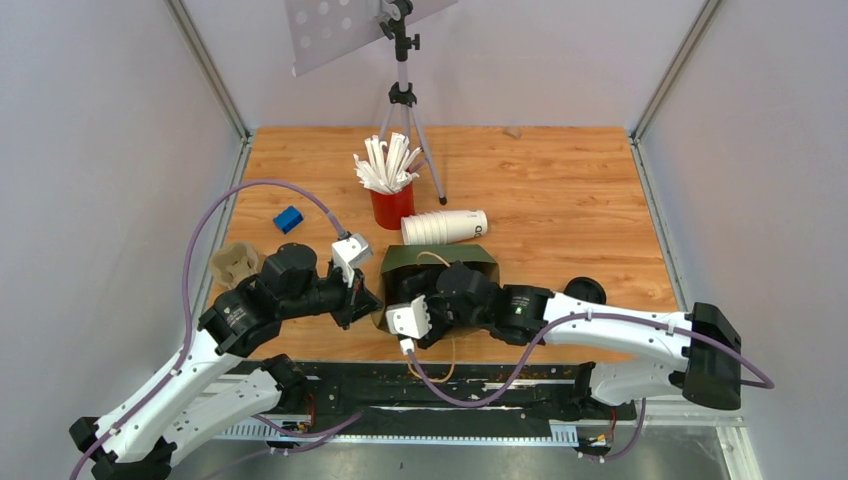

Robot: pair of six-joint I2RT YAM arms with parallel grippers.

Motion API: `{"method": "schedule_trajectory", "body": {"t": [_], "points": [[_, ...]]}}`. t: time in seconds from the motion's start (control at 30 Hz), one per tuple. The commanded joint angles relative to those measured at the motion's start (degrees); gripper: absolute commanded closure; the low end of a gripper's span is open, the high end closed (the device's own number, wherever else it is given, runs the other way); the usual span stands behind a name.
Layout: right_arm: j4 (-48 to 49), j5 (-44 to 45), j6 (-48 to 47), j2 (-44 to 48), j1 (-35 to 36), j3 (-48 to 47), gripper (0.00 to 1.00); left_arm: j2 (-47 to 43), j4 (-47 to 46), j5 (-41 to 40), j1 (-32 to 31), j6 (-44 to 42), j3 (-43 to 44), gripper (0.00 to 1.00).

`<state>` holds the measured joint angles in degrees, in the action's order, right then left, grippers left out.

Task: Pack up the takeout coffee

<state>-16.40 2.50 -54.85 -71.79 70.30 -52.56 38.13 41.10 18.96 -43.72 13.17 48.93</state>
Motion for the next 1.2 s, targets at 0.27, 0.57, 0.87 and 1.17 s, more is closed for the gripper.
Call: {"method": "schedule_trajectory", "body": {"t": [0.27, 0.57, 0.87, 1.17], "points": [[4.1, -4.8, -2.0, -2.8, -0.5, -3.8, 0.32, -0.5, -0.7, 0.5, 0.0, 0.4, -0.6, 1.00], [5.4, -5.4, -1.8, -4.7, -3.7, -3.4, 0.32, -0.6, 0.1, 0.8, 0.0, 0.2, -0.4, 0.99], [5.1, -5.6, -4.4, -6.5, -4.2, -2.8, 0.32, -0.6, 1.0, 0.7, 0.0, -0.1, -0.1, 0.99], [7.8, -6.1, -3.5, -7.6, -4.4, -2.4, 0.32, -0.3, 1.1, 0.6, 0.0, -0.1, -0.1, 0.99]]}}
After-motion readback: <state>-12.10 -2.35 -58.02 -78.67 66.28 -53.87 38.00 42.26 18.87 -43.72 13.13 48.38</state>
